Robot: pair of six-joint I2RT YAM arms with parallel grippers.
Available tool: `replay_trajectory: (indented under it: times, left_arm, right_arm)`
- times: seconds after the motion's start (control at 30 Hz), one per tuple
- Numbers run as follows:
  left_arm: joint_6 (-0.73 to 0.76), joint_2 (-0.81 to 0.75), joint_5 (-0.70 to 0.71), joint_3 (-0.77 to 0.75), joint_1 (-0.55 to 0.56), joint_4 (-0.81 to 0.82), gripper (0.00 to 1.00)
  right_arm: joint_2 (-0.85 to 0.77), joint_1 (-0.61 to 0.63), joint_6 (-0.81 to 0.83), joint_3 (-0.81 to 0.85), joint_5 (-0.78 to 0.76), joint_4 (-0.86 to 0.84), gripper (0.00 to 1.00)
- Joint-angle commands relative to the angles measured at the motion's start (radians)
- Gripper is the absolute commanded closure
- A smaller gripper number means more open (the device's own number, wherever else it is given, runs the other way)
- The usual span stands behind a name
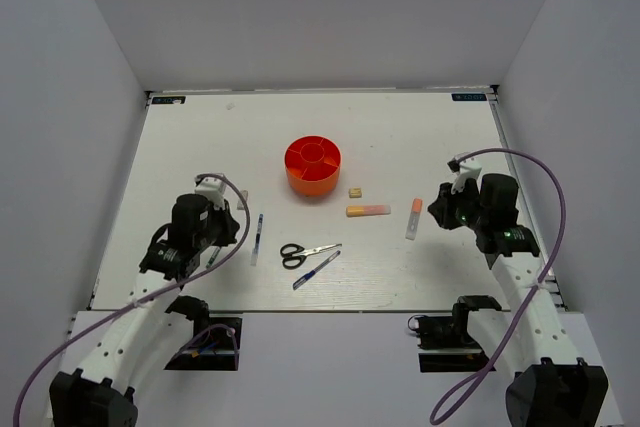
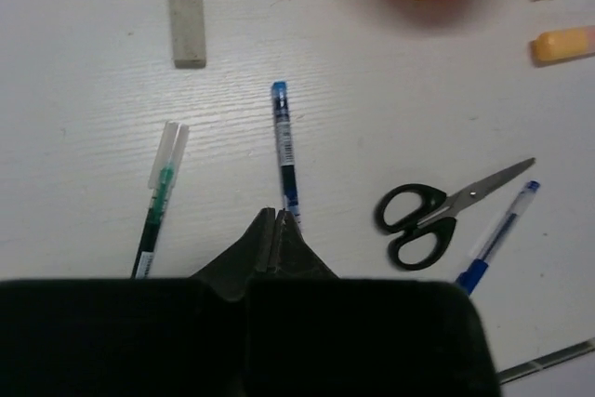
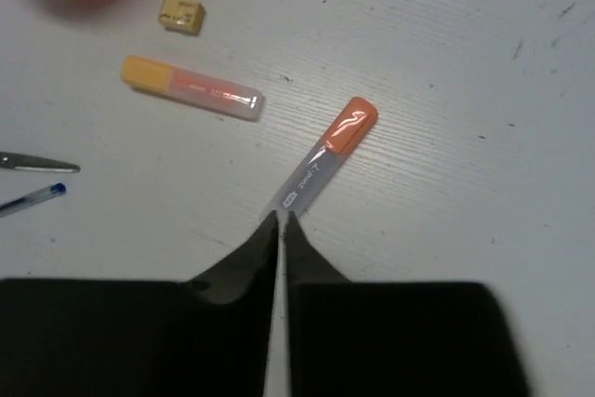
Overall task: Sort the stationery into containers
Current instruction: Pick up the stationery from the center of the board.
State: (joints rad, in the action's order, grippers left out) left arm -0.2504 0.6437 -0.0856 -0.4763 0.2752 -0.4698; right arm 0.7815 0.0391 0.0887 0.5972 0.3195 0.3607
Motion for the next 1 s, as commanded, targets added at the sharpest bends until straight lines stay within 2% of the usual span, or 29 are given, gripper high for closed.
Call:
replay_trajectory:
  times: [0.0,0.03,0.07,0.1,0.13,0.17,0.2,0.23,0.27,0.3,0.33,0.4,0.43,0.5,0.53,0.63,0.97]
  left_arm:
    - [-0.003,0.109,0.081,-0.086,0.001,-0.019,1.0]
    - [0.016,0.173,0.108,-0.128,0.001,-0.038,0.66]
    - [0.02,0.25,0.119,-0.174,0.001,-0.047,0.44]
    - [0.045,0.284,0.118,-0.22,0.001,-0.074,0.33]
    - [0.051,0.374,0.142,-0.247,0.001,-0.087,0.31]
    - [0.06,0.419,0.156,-0.274,0.001,-0.098,0.3]
    - [0.065,0.541,0.173,-0.344,0.001,-0.111,0.36]
    - [0.066,0.58,0.216,-0.361,0.001,-0.109,0.49]
    - [0.069,0.612,0.225,-0.378,0.001,-0.102,0.54]
    - [0.068,0.704,0.237,-0.427,-0.002,-0.099,0.57]
    - [0.066,0.733,0.263,-0.444,0.001,-0.095,0.59]
    - [0.06,0.837,0.286,-0.504,0.001,-0.092,0.59]
    - [0.071,0.861,0.311,-0.513,-0.001,-0.086,0.55]
    - [0.085,0.942,0.314,-0.544,-0.001,-0.092,0.53]
    - [0.092,0.959,0.326,-0.567,0.001,-0.084,0.49]
    - [0.099,1.019,0.314,-0.582,-0.002,-0.046,0.48]
    - [0.086,1.137,0.307,-0.61,-0.002,-0.001,0.48]
  right_arm:
    - [0.015,-0.002,0.088,0.021,0.107,0.021,0.71]
    - [0.019,0.001,0.094,0.038,0.113,0.024,0.39]
    - [0.033,-0.001,0.112,0.045,0.115,0.059,0.22]
    - [0.047,0.001,0.115,0.053,0.113,0.072,0.31]
    - [0.053,0.002,0.124,0.071,0.115,0.09,0.48]
    - [0.055,0.002,0.121,0.075,0.113,0.092,0.71]
    - [0.056,0.004,0.117,0.075,0.113,0.09,1.0]
    - [0.058,0.007,0.112,0.075,0.116,0.095,1.0]
    - [0.055,0.002,0.106,0.079,0.122,0.093,1.0]
    - [0.056,0.008,0.103,0.079,0.127,0.096,0.81]
    - [0.055,0.007,0.098,0.084,0.127,0.104,0.76]
    - [0.059,0.008,0.101,0.098,0.127,0.121,0.74]
    - [0.059,0.008,0.095,0.102,0.116,0.123,0.74]
    - [0.058,0.008,0.097,0.105,0.11,0.124,0.71]
    - [0.055,0.015,0.095,0.105,0.102,0.123,0.7]
    - [0.061,0.018,0.098,0.108,0.095,0.126,0.68]
    - [0.085,0.031,0.095,0.118,0.073,0.127,0.67]
